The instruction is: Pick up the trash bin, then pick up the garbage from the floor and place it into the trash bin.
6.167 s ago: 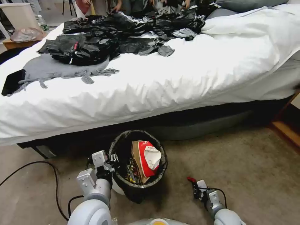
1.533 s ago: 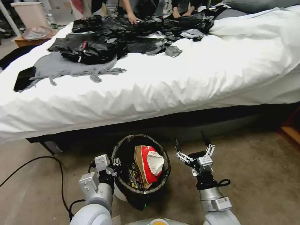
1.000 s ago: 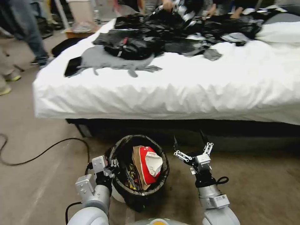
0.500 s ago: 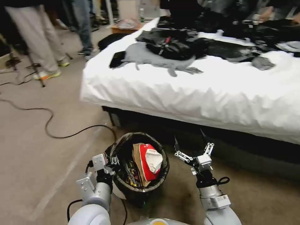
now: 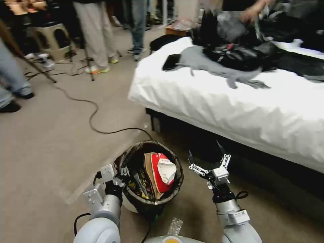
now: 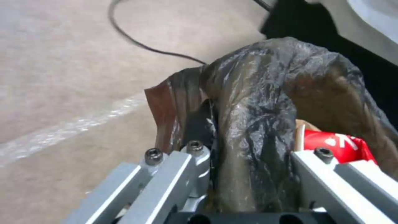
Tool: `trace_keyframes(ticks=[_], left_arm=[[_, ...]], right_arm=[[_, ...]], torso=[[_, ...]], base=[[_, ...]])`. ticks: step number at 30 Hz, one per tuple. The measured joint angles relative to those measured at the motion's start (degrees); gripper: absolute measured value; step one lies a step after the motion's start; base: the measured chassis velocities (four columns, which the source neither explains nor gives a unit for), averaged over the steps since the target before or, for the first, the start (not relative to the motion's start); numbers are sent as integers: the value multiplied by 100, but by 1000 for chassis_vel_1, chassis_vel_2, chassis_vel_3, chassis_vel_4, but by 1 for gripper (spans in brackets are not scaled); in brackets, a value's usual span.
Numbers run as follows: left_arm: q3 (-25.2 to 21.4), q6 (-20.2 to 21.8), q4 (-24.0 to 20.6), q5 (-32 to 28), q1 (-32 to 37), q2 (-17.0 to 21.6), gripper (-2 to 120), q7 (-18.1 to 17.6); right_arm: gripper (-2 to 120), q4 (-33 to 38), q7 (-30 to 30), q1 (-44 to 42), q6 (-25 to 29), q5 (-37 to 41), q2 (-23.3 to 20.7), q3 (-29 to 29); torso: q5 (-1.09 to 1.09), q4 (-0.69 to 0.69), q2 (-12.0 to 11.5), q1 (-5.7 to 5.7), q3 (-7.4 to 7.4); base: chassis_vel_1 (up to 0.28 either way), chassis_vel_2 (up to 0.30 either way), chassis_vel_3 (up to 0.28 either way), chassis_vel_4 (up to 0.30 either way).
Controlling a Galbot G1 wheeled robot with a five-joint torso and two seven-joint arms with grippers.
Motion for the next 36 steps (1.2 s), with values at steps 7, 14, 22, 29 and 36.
trace_keyframes(ticks=[7,14,22,29,36], left_arm=[[-30,9,-28,-26,5,6,93,-3],[-70,18,-40,-58,-30,-2,93,-7],[-121,20,-80,-101,-32,2,93,-14],[-139,21,-100,-117,-30,-6,93,-21],[-140,21,-125,-120,-9,-16,93,-22]], right_arm=[[100,-17,-22,53,-3,25,-29,-21],[100,-32,-30,43,-2,22,-16,-34],[100,-32,-42,14,5,16,-3,-36],[100,-19,-56,31,16,11,5,-11],[100,12,-66,32,17,10,-14,2]], torso=[[0,0,0,0,0],[0,0,0,0,0],[0,-1,0,0,0],[0,0,0,0,0],[0,-1,0,0,0]], base=[[119,128,123,121],[125,120,128,133],[120,119,127,117],[134,124,124,113],[127,125,123,130]])
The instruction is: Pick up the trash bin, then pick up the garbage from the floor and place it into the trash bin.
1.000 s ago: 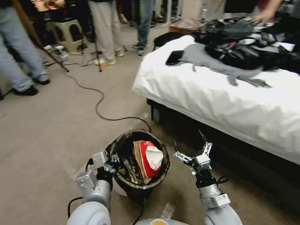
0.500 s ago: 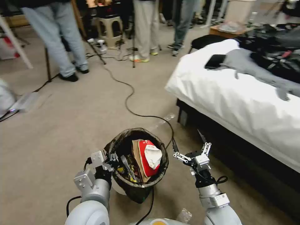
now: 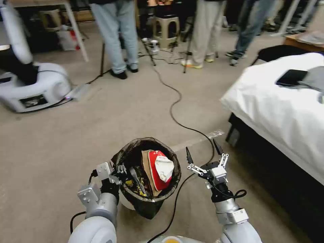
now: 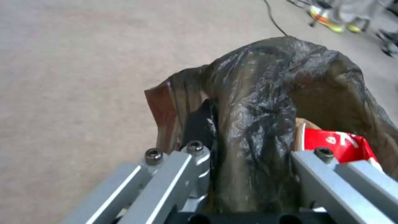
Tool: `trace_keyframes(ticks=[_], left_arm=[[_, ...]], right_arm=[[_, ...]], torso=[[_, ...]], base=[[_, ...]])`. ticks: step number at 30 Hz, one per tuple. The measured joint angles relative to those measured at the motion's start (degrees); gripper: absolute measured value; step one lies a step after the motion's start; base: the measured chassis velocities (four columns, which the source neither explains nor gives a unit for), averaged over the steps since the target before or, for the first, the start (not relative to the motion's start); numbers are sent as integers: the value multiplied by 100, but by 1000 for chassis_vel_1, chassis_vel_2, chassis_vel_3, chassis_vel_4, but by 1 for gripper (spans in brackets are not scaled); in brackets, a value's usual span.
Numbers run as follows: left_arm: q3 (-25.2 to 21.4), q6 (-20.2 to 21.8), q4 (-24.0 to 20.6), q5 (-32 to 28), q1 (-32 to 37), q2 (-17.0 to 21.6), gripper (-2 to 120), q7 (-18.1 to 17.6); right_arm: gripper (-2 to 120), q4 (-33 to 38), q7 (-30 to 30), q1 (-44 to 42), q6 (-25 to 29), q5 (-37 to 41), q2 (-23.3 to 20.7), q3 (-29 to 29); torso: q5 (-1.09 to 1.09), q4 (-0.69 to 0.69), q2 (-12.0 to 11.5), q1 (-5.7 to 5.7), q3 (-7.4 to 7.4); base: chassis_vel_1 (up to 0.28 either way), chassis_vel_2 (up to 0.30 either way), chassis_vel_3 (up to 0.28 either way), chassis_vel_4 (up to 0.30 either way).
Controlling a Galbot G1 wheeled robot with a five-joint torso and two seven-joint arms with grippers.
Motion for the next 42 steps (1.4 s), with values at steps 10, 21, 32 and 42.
trace_keyframes(ticks=[10,21,32,42], left_arm=[[13,0,-2,-45,8,-17,93,-24],[16,0,47,-119,-20,-15,93,-59],[60,-168,252,-11,-76,-16,93,-31],[122,-145,308,-75,-101,-6,93,-28]], right_arm=[[100,-9,-28,-21,42,-20,8,-8],[100,-15,-61,-31,60,-32,16,-10],[100,-41,-79,1,75,-34,48,-55],[100,-100,-87,58,75,2,48,-50]], torso=[[0,1,0,0,0],[-1,1,0,0,0],[0,2,0,0,0],[0,1,0,-1,0]], base=[[130,125,122,127],[130,115,126,130],[101,102,117,100],[9,7,10,12]])
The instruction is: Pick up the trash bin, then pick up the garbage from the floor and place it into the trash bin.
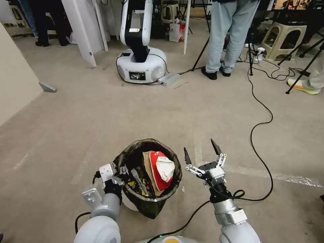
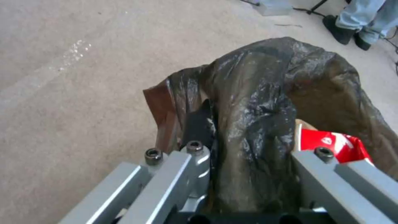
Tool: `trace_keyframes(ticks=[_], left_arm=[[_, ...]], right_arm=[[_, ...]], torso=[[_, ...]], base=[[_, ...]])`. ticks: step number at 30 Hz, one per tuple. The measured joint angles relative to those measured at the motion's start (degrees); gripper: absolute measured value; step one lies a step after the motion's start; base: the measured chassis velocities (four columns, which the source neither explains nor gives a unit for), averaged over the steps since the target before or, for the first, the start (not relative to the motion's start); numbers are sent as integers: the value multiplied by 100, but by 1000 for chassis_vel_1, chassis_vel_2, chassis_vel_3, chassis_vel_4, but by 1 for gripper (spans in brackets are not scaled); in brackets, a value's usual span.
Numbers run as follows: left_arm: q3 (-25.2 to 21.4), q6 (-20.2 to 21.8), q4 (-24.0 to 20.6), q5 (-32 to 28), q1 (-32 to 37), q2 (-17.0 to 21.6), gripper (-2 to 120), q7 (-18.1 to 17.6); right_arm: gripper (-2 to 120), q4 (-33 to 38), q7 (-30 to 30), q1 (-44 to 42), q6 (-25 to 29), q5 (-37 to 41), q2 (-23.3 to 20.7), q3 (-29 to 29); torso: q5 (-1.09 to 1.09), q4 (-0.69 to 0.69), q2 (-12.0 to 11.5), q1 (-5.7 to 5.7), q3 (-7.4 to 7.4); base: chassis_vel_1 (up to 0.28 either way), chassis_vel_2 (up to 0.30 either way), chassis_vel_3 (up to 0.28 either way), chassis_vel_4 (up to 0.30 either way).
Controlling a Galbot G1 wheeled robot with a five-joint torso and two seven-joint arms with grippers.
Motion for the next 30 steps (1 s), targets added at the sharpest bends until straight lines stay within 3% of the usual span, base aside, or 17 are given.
trace_keyframes(ticks=[6,12,19,30], left_arm=[[13,121,6,-256,-31,6,93,-54],[13,351,75,-1125,-109,3,93,-137],[-81,294,689,-1821,-395,-29,93,-50],[-182,-45,1381,-2044,-662,-86,93,238]], right_arm=[[100,-22,-2,3,2,1,23,-10],[100,-42,-9,11,16,5,44,-10],[100,-77,-43,-19,83,4,103,-26],[100,-93,-95,-24,147,39,98,27]], torso=[[0,0,0,0,0],[0,0,0,0,0],[0,0,0,1,0],[0,0,0,0,0]], base=[[0,0,0,0],[0,0,0,0],[0,0,0,0],[0,0,0,0]])
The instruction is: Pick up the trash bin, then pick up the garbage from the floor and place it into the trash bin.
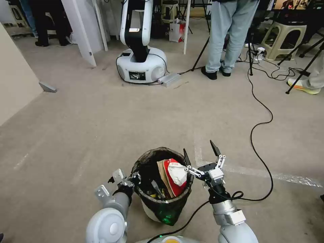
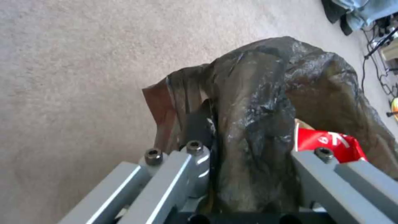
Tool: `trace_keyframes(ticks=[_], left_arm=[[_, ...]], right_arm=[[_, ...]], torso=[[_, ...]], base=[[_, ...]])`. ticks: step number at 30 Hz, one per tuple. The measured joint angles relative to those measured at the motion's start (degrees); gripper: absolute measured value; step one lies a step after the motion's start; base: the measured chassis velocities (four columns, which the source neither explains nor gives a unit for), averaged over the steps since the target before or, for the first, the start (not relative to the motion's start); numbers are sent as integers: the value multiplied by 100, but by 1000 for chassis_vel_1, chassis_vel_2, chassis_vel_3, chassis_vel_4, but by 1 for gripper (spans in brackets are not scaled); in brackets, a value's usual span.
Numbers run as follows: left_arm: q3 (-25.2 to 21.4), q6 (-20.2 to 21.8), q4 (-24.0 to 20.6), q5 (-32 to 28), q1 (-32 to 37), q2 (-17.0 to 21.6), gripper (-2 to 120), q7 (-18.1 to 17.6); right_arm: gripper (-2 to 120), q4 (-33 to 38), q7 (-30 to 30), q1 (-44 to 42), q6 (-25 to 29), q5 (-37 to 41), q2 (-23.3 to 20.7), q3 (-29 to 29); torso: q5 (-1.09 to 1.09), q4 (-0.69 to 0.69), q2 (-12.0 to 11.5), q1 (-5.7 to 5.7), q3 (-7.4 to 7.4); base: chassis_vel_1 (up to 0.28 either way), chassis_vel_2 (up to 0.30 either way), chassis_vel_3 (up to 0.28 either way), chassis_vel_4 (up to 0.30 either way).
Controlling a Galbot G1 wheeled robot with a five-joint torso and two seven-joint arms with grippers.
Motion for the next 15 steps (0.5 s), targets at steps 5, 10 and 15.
trace_keyframes(ticks=[5,10,15], left_arm=[[-62,-183,300,-4,-91,-7,93,226],[-133,-380,511,44,-186,14,93,501],[-202,-483,692,44,-280,12,93,638]], right_arm=[[100,-17,-27,2,16,2,12,-19],[100,-38,-52,-4,46,2,17,-16],[100,-49,-71,-33,68,-6,38,-17]], torso=[[1,0,0,0,0],[0,0,0,0,0],[1,1,0,0,0]], base=[[0,0,0,0],[0,0,0,0],[0,0,0,0]])
